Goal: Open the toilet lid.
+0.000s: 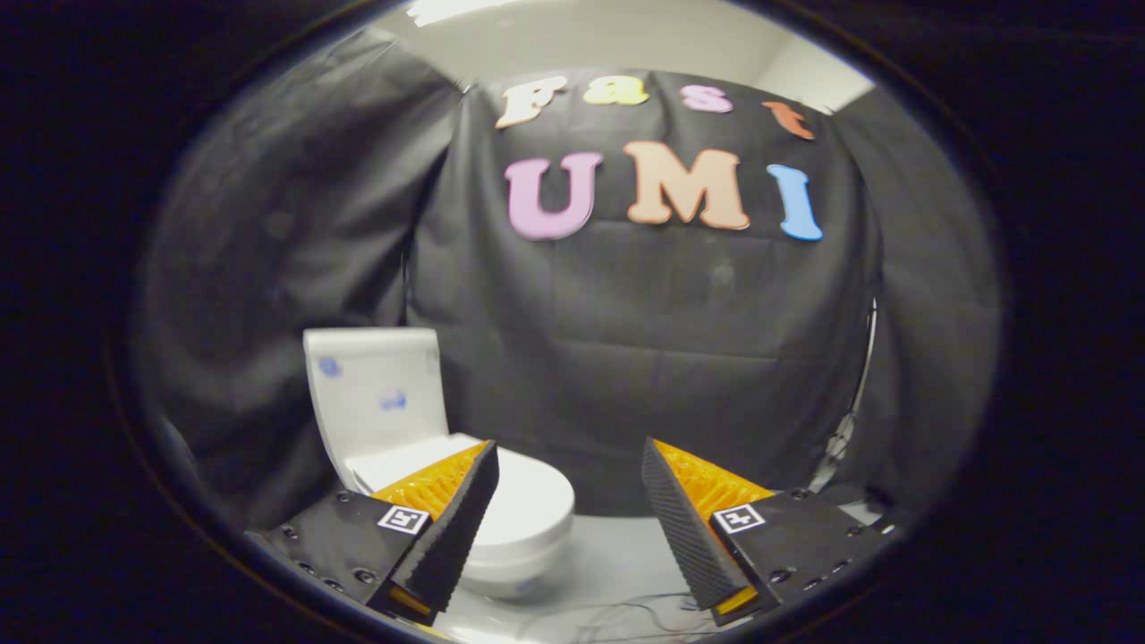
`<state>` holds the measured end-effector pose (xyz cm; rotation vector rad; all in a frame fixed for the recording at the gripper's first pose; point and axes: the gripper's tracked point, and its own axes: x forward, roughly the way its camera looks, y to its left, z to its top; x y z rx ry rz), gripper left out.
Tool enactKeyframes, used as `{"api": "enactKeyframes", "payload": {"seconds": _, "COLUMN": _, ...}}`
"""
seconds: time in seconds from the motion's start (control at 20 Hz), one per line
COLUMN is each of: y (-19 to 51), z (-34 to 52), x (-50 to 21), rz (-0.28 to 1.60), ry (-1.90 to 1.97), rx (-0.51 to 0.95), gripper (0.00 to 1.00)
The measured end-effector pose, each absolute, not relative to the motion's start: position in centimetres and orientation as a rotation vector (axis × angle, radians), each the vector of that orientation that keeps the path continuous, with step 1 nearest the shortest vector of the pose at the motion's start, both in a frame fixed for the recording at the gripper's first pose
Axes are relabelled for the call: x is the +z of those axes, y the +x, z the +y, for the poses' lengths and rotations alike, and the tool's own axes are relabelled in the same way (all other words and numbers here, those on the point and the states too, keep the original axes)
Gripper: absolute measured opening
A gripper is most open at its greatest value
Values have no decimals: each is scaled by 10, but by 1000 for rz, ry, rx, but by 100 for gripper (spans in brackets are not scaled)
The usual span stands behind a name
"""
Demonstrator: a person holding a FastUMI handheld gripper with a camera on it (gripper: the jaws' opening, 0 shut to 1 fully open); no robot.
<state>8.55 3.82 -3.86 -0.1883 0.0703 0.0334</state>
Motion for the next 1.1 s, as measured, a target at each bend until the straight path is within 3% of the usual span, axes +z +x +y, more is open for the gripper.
{"api": "enactKeyframes", "payload": {"seconds": 0.2, "y": 86, "z": 87, "x": -30, "rz": 45, "ry": -365, "rx": 136, "gripper": 98}}
{"api": "enactKeyframes", "payload": {"seconds": 0.35, "y": 84, "z": 113, "x": -25, "rz": -17, "ry": -203, "rx": 152, "gripper": 98}}
{"api": "enactKeyframes", "payload": {"seconds": 0.6, "y": 87, "z": 138, "x": -45, "rz": -40, "ry": -100, "rx": 96, "gripper": 98}}
{"api": "enactKeyframes", "payload": {"seconds": 0.9, "y": 72, "z": 172, "x": -107, "rz": 17, "ry": -25, "rx": 117, "gripper": 98}}
{"api": "enactKeyframes", "payload": {"seconds": 1.1, "y": 74, "z": 162, "x": -132, "rz": 85, "ry": 97, "rx": 51, "gripper": 98}}
